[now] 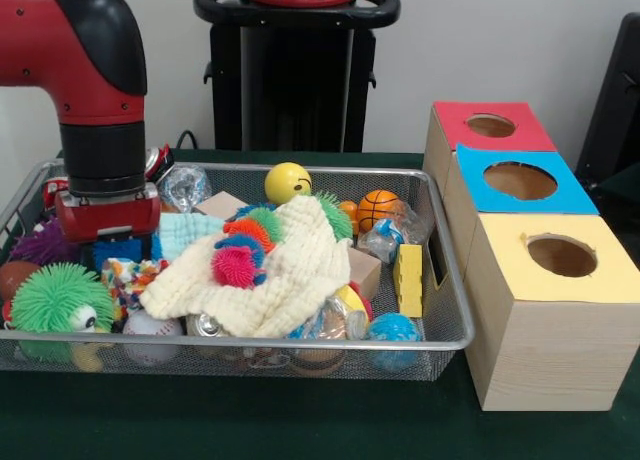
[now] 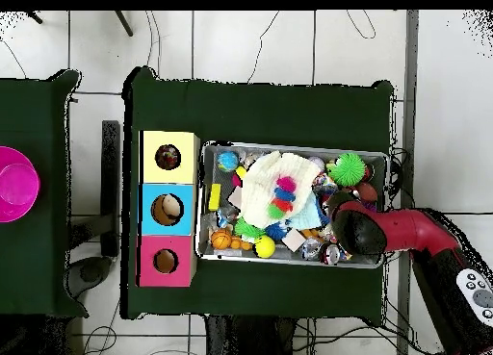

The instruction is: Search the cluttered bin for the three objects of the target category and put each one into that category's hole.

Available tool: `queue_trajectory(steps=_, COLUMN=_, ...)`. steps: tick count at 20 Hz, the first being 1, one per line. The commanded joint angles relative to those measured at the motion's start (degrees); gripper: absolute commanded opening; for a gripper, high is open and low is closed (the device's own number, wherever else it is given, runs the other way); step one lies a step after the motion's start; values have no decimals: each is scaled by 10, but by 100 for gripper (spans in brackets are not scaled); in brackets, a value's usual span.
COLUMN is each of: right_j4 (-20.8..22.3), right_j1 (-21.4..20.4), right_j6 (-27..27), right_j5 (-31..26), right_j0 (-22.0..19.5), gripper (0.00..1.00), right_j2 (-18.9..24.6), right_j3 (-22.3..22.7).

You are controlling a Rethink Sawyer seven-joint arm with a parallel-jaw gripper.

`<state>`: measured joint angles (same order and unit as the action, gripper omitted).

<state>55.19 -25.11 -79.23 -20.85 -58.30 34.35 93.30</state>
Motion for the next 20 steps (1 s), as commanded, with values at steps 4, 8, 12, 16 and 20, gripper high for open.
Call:
queue_trajectory(steps=4, right_j4=-67, right_j1=11, right_j6=61, right_j5=-59, right_j0=15, gripper=100, right_j2=78, right_j3=42)
queue_trajectory(steps=8, right_j4=-84, right_j1=7, right_j6=52, right_j5=-57, right_j0=12, gripper=100, right_j2=85, right_j3=46)
queue_trajectory(steps=12, right_j4=-89, right_j1=9, right_j6=43, right_j5=-44, right_j0=12, gripper=100, right_j2=83, right_j3=47)
queue_trajectory(steps=16, right_j4=-96, right_j1=13, right_j6=41, right_j5=-35, right_j0=4, gripper=100, right_j2=89, right_j3=55)
queue_trajectory(steps=20, right_j4=-98, right_j1=23, right_j6=38, right_j5=-25, right_j0=0, gripper=100, right_j2=94, right_j3=57)
